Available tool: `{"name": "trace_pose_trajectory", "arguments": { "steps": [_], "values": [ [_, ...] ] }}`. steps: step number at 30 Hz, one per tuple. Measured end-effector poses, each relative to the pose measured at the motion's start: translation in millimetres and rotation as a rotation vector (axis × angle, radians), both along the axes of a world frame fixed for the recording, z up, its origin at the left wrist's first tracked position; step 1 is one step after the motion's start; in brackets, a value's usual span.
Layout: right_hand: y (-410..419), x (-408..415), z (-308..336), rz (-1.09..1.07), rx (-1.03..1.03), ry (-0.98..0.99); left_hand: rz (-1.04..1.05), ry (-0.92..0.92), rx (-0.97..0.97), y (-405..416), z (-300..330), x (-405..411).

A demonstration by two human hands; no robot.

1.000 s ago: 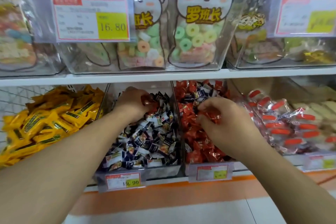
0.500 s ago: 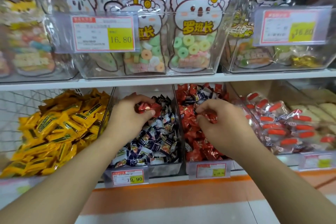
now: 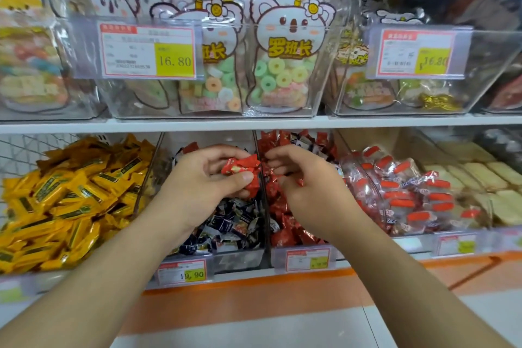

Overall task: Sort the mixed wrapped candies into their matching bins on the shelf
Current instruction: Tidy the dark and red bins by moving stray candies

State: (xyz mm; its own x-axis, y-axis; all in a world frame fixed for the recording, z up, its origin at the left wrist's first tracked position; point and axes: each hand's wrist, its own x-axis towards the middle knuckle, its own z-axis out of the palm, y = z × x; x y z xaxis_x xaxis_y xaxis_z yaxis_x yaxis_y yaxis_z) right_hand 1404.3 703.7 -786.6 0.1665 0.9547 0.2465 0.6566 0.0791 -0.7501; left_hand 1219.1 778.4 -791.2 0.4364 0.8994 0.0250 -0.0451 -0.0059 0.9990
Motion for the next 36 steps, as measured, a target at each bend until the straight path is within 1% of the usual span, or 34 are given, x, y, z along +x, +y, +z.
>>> {"name": "trace_pose_trajectory", "arguments": {
  "steps": [3, 5, 6, 8, 9, 10, 14, 20, 23, 28, 30, 33, 36],
  "values": [
    [-3.4, 13.9, -2.0, -0.096, 0.048, 0.054, -0.019, 0.010, 0.081, 0.1, 1.4, 16.9],
    [-7.0, 23.1, -2.6, -0.164, 0.074, 0.040, -0.025, 0.075, 0.167, 0.8, 2.0, 30.9],
    [-8.7, 27.6, -2.3, -0.199, 0.081, 0.031, -0.021, 0.162, 0.257, 1.7, 0.5, 37.3],
    [-11.0, 35.5, -1.3, -0.273, 0.095, 0.018, -0.001, 0.430, 0.493, 1.2, -3.3, 46.6],
    [-11.2, 38.7, -1.1, -0.303, 0.095, 0.011, 0.005, 0.542, 0.579, -0.5, -3.7, 49.9],
    [-11.4, 40.8, -0.8, -0.321, 0.091, 0.007, 0.001, 0.604, 0.622, -1.0, -4.9, 52.3],
    [-10.0, 39.6, -2.1, -0.328, 0.078, -0.015, -0.064, 0.611, 0.615, 2.6, -13.7, 51.9],
    [-5.7, 31.2, -0.7, -0.299, 0.069, -0.021, -0.053, 0.620, 0.628, 4.9, -15.3, 35.6],
    [-5.0, 26.6, -1.6, -0.270, 0.065, -0.029, -0.015, 0.706, 0.605, 12.0, -17.1, 16.7],
    [-3.3, 23.0, -5.4, -0.253, 0.039, -0.055, 0.190, 0.856, 0.482, 40.1, -28.9, -27.5],
    [-1.8, 22.6, -6.3, -0.254, 0.038, -0.060, 0.183, 0.922, 0.436, 46.8, -33.5, -36.3],
    [2.0, 21.0, -8.6, -0.249, 0.032, -0.067, 0.117, 0.994, 0.431, 44.0, -37.7, -31.4],
    [5.6, 18.0, -11.0, -0.234, 0.023, -0.075, 0.065, 0.985, 0.442, 43.3, -45.0, -25.6]
  ]
}}
